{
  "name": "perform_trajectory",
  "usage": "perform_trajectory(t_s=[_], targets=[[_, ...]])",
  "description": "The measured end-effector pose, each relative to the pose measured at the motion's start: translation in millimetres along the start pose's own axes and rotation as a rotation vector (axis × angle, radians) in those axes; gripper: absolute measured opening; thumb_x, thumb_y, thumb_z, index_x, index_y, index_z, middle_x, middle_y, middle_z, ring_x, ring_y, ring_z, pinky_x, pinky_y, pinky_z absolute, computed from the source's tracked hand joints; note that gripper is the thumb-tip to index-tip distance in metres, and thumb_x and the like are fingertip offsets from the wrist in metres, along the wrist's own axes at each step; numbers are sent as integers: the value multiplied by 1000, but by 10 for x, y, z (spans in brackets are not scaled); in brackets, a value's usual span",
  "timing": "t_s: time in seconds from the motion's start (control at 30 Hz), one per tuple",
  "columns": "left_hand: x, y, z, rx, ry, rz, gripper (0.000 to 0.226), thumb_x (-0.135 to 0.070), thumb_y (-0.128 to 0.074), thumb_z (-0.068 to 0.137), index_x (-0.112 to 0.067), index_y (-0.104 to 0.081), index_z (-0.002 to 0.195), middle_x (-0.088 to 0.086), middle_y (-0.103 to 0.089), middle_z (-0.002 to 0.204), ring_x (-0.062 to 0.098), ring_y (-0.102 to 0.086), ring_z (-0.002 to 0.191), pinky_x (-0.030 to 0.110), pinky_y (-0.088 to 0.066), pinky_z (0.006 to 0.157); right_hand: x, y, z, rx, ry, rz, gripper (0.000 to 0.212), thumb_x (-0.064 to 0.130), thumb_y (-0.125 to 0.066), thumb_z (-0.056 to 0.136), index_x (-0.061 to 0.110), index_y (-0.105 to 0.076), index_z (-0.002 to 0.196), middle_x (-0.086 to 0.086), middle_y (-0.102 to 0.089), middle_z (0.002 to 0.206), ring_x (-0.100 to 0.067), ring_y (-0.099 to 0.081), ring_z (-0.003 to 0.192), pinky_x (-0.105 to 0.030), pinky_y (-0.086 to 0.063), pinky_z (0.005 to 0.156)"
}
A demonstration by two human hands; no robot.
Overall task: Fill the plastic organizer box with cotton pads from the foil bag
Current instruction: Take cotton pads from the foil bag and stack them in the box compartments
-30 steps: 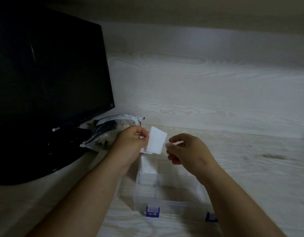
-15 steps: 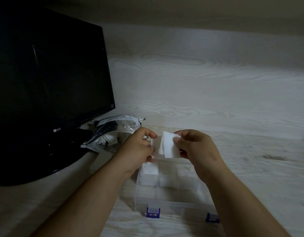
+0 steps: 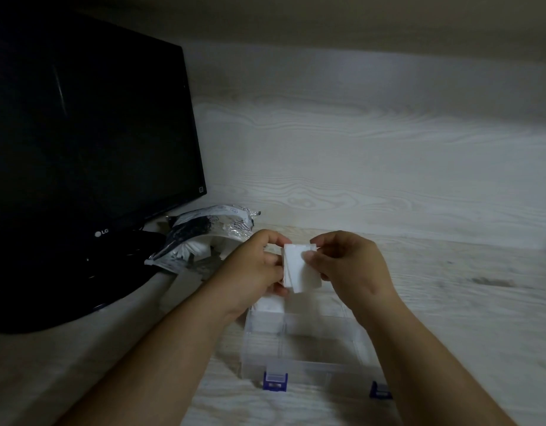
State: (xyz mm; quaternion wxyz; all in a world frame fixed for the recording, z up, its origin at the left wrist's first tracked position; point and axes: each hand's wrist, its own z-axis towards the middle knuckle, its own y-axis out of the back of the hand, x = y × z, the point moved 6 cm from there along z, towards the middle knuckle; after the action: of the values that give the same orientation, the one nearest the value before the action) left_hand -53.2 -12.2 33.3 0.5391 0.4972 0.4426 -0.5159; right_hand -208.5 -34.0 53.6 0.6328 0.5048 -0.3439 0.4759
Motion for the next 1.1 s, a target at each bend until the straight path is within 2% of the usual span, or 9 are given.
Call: perform_trajectory(t_s=[0.17,0.37,0.5,0.6,0.77,0.9,1.1], targets=[[-6,-9,5,11,17,-179,26,11,-50,89,-8,-60,103,15,-67,78,21,-66,66,38,-55,66,-11,13,11,-23,-3,-38,12,19,-78,80,24,-69,86,0,-72,82,-13,-68,71,-35,-59,72],[19,45,-1,-46,-32,-47,33,13,-59,86,-13,-57,107,15,-68,79,25,-66,69,41,-56,74,0,-1,-4,-17,-19,-6,15,24,-80,78,23,-68,88,5,-72,78,-12,-68,71,-38,-59,76],[23,136,29,-164,-35,-102,36,15,-59,84,-15,-57,105,23,-68,93,30,-68,77,35,-57,66,-20,-23,-18,47,-78,-25,29,21,-84,72,20,-67,95,3,-73,74,-17,-70,67,-36,-61,70],[22,152,29,-184,-30,-146,39,18,-55,85,-17,-58,104,25,-67,96,29,-69,81,32,-57,65,-31,-20,-20,59,-85,-35,24,14,-83,74,17,-67,92,0,-72,71,-14,-68,60,-35,-61,68],[32,126,29,-162,-24,-147,42,19,-54,85,-16,-58,107,28,-66,101,32,-69,89,33,-58,68,-41,-14,-4,49,-78,-37,12,10,-78,76,13,-67,81,-2,-68,60,-17,-63,55,-42,-58,64],[29,117,20,-159,-23,-146,45,21,-54,84,-17,-58,108,28,-65,101,33,-69,93,33,-59,69,-50,-7,-7,47,-110,41,12,6,-75,79,9,-65,83,-2,-68,63,-12,-62,54,-35,-57,62],[12,98,-4,-140,-4,-138,46,19,-56,83,-17,-57,111,26,-67,98,29,-71,85,30,-57,64,-65,-30,-7,70,-136,68,4,7,-71,83,6,-67,84,-2,-66,66,-8,-58,54,-26,-52,58]])
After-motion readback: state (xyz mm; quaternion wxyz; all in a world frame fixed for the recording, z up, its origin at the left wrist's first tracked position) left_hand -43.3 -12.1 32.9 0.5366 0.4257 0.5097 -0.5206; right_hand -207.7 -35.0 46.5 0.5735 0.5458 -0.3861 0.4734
